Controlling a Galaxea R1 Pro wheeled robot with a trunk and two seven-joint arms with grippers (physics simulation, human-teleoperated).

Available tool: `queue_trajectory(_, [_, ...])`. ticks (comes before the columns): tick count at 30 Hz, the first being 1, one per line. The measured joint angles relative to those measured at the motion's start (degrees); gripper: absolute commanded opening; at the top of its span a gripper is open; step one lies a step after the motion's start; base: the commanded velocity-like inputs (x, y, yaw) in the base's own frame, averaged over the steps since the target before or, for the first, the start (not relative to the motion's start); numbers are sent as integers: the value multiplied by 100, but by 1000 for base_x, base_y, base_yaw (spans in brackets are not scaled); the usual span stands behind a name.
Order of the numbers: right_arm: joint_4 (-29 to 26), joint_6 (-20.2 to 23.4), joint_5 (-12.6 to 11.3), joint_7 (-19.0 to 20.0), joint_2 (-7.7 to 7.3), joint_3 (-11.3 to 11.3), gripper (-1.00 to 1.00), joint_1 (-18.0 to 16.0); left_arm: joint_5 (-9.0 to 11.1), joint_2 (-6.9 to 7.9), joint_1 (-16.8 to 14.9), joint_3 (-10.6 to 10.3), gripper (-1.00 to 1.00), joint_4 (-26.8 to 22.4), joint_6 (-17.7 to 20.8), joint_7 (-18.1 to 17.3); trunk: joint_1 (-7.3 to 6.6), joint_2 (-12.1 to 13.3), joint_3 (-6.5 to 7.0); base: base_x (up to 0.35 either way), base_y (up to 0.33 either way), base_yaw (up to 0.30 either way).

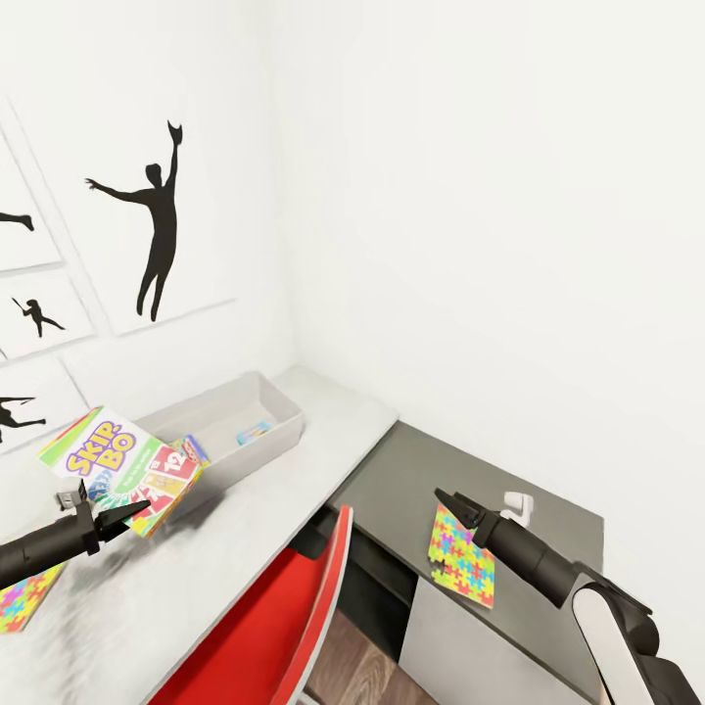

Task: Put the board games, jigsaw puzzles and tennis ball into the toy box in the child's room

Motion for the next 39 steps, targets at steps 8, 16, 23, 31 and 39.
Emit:
queue_trajectory(8, [7, 0, 2, 8, 0, 9, 100, 0, -2, -8, 1, -6, -100, 0, 1, -1, 2, 0, 0, -27, 1, 0])
queue_trajectory(16, [9, -1, 2, 13, 0, 17, 100, 0, 0, -15, 1, -25, -100, 0, 1, 0, 0, 0, 0, -60, 0, 9])
queue_trajectory(23, [9, 0, 4, 10, 1, 12, 100, -2, 5, -16, 2, -30, -100, 1, 5, 2, 0, 0, 0, 3, -119, 230])
queue_trajectory(31, [10, 1, 11, 9, 1, 19, 100, -2, 3, -31, 4, -34, -100, 0, 6, 7, -2, -1, 0, 120, -169, 288])
queue_trajectory(39, [19, 1, 11, 17, 0, 19, 100, -2, -5, -39, 3, -28, -100, -1, -4, 10, -1, 0, 0, 206, -11, 274])
